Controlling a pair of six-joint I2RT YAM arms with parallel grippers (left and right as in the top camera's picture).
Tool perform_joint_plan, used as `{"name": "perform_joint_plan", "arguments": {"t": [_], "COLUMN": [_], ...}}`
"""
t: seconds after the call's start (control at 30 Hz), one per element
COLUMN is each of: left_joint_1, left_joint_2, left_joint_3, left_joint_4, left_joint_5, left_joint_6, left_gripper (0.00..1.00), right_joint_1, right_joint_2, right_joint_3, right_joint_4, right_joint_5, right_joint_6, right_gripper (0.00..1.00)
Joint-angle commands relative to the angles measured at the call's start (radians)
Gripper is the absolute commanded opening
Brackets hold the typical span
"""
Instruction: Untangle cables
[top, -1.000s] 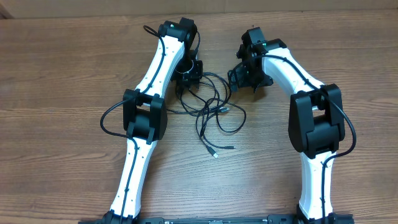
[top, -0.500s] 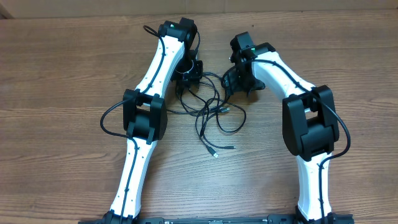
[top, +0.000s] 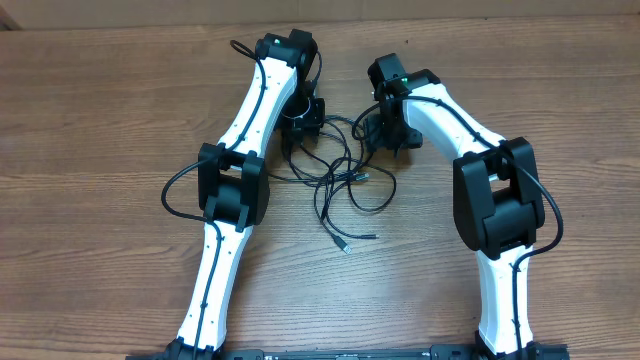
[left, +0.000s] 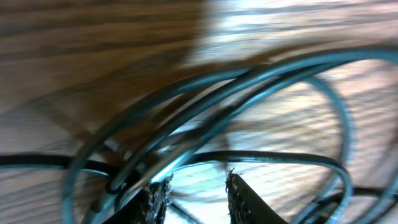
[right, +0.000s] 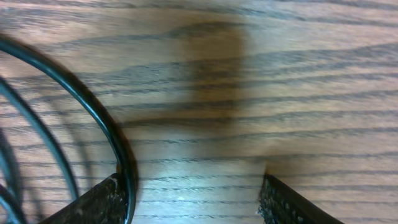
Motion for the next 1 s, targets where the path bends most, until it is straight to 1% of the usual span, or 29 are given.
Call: {"name": "perform_joint_plan", "arguments": {"t": [0.0, 0.2, 0.37, 0.57, 0.83, 0.97], "left_joint_1": [0.011, 0.011, 0.023, 0.079, 0.197, 0.251], "left_joint_2": [0.035, 0.036, 0.037, 0.037, 0.037, 0.037], "left_joint_3": [0.002, 0.002, 0.002, 0.002, 0.002, 0.002], "left_joint_4": [-0.014, -0.026, -0.054, -0.078, -0.114, -0.121], "left_joint_5": [-0.142, -0.192, -0.291, -0.291, -0.283, -0.221], "left_joint_6": [0.004, 0.003, -0.034, -0.050, -0.083, -0.071], "left_gripper": [0.34, 0.36, 0.36, 0.36, 0.36, 0.36], "right_joint_1": [-0.064, -0.150, -0.244, -0.328, -0.414, -0.430], "right_joint_2": [0.104, 0.104, 0.104, 0.104, 0.104, 0.104], "right_joint_3": [-0.074, -0.079, -0.079, -0.079, -0.079, -0.079], "right_joint_4": [-0.025, -0.032, -0.044, -0.055, -0.066, -0.064], "right_joint_5": [0.053, 0.106, 0.108, 0.108, 0.108, 0.094], "right_joint_6": [0.016, 0.016, 0.016, 0.016, 0.043, 0.073], "right_gripper": [0.67, 0.67, 0.67, 0.67, 0.67, 0.68]}}
